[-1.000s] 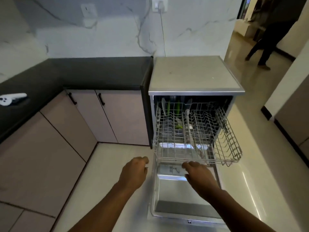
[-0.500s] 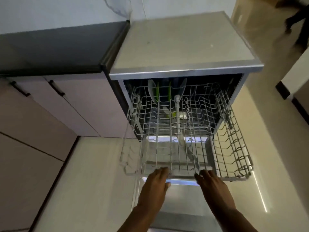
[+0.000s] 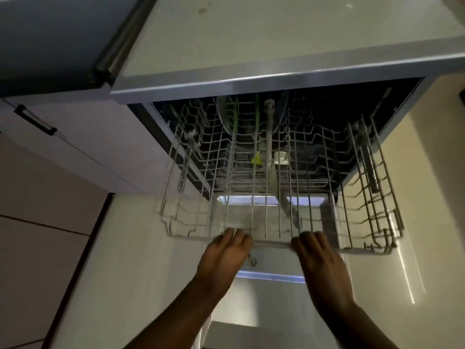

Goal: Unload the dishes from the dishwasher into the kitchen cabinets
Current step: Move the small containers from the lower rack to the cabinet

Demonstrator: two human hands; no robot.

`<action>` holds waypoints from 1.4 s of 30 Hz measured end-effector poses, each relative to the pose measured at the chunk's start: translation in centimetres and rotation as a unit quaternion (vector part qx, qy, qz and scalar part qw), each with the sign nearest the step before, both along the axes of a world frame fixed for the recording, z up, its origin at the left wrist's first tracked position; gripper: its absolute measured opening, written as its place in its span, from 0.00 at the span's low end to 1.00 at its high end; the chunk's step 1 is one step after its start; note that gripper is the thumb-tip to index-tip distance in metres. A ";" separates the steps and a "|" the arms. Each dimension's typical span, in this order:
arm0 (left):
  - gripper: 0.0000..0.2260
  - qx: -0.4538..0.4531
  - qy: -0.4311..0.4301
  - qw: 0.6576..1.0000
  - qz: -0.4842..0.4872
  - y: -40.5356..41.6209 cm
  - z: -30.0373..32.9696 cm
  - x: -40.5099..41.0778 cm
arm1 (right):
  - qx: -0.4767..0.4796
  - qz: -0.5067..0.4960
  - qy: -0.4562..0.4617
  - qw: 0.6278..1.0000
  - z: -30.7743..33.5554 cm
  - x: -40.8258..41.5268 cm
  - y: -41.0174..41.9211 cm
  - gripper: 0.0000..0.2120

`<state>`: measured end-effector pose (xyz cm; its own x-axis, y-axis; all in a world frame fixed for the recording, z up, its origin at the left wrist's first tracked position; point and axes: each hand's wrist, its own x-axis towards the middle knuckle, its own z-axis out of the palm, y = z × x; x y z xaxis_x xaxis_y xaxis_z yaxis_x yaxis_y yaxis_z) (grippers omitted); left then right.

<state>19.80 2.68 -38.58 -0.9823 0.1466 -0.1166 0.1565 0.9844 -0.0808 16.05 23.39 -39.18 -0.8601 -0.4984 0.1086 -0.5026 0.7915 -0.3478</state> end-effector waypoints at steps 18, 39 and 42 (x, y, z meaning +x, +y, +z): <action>0.16 0.009 0.129 0.988 0.089 -3.7 -0.3 -25.9 | -0.002 -0.179 0.146 0.973 -2.7 -25.4 -8.5 0.14; 0.25 0.201 -0.006 0.978 0.062 -4.4 -25.6 -27.6 | 0.025 -0.019 -0.076 0.997 -25.6 -28.4 -5.7 0.27; 0.18 0.255 0.085 0.957 0.111 -3.9 -26.6 -26.9 | -0.082 -0.085 -0.050 0.992 -26.6 -26.6 -6.2 0.19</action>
